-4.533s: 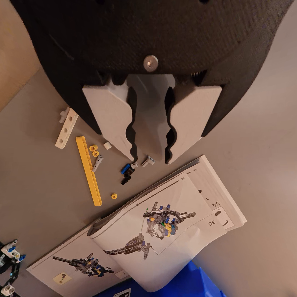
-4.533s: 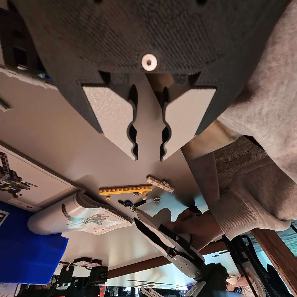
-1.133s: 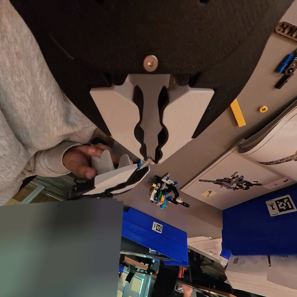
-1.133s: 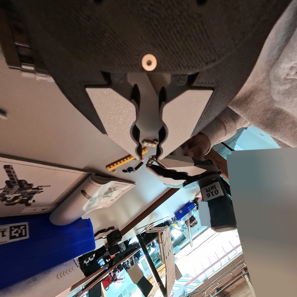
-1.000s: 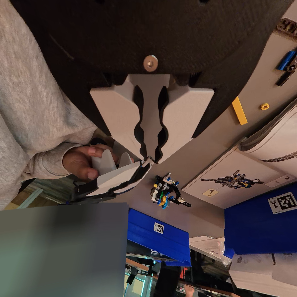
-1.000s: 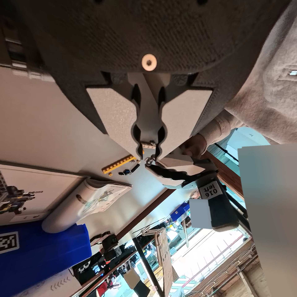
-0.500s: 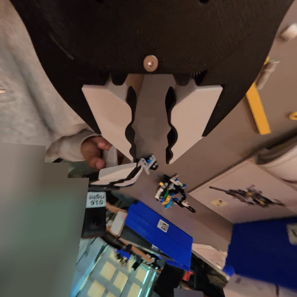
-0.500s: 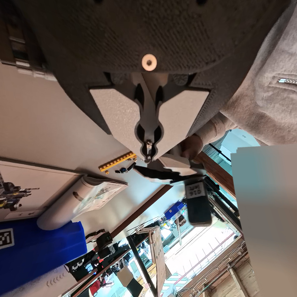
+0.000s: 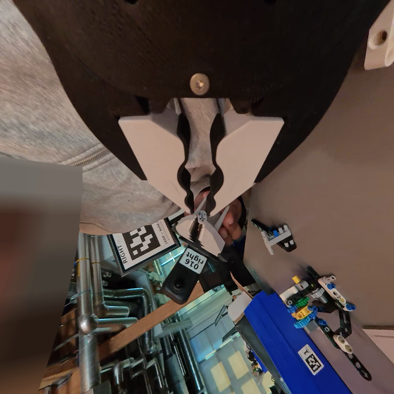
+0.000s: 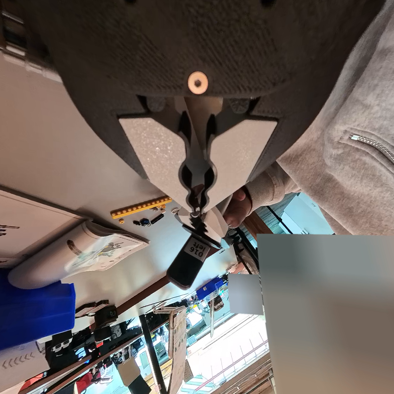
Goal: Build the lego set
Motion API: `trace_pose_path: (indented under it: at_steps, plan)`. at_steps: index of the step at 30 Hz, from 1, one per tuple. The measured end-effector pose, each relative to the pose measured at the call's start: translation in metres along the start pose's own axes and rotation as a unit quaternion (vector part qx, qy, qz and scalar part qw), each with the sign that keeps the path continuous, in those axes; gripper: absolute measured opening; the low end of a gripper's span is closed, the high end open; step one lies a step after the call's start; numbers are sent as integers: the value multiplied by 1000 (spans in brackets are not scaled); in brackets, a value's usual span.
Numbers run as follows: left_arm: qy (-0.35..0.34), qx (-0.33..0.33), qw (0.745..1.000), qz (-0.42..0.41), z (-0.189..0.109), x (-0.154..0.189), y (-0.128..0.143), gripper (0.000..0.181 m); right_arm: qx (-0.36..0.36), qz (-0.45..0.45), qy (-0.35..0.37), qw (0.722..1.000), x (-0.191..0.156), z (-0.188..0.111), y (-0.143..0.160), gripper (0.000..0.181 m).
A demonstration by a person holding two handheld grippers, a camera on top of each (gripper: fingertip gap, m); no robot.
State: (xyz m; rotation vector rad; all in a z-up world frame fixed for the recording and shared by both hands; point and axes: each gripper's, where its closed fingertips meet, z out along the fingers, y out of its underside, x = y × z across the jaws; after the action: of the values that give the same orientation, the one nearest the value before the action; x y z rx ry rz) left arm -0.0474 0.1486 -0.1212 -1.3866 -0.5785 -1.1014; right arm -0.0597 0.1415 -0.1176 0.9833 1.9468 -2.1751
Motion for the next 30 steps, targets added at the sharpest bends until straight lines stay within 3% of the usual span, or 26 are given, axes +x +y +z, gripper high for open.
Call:
trace_pose_path:
  at_steps: [16,21,24,26,28,30]
  plan:
    - [33,20,999,-27,-3,5,-6,4,1,-7,-26,1000,-8,-2,-4,2]
    - [-20,21,998,48,-5,8,-12,4,5,-36,-8,999,-7,-2,-11,3]
    - [-69,116,986,103,-41,14,-48,4,25,-76,50,996,7,2,-31,19]
    - [-146,217,957,127,-93,7,-77,4,23,-85,91,992,21,9,-47,13]
    - [-223,280,923,144,-145,-3,-89,4,-32,-77,151,985,45,27,-45,5]
    - [-242,315,906,145,-176,-2,-94,4,-138,-82,175,971,62,53,-22,12]
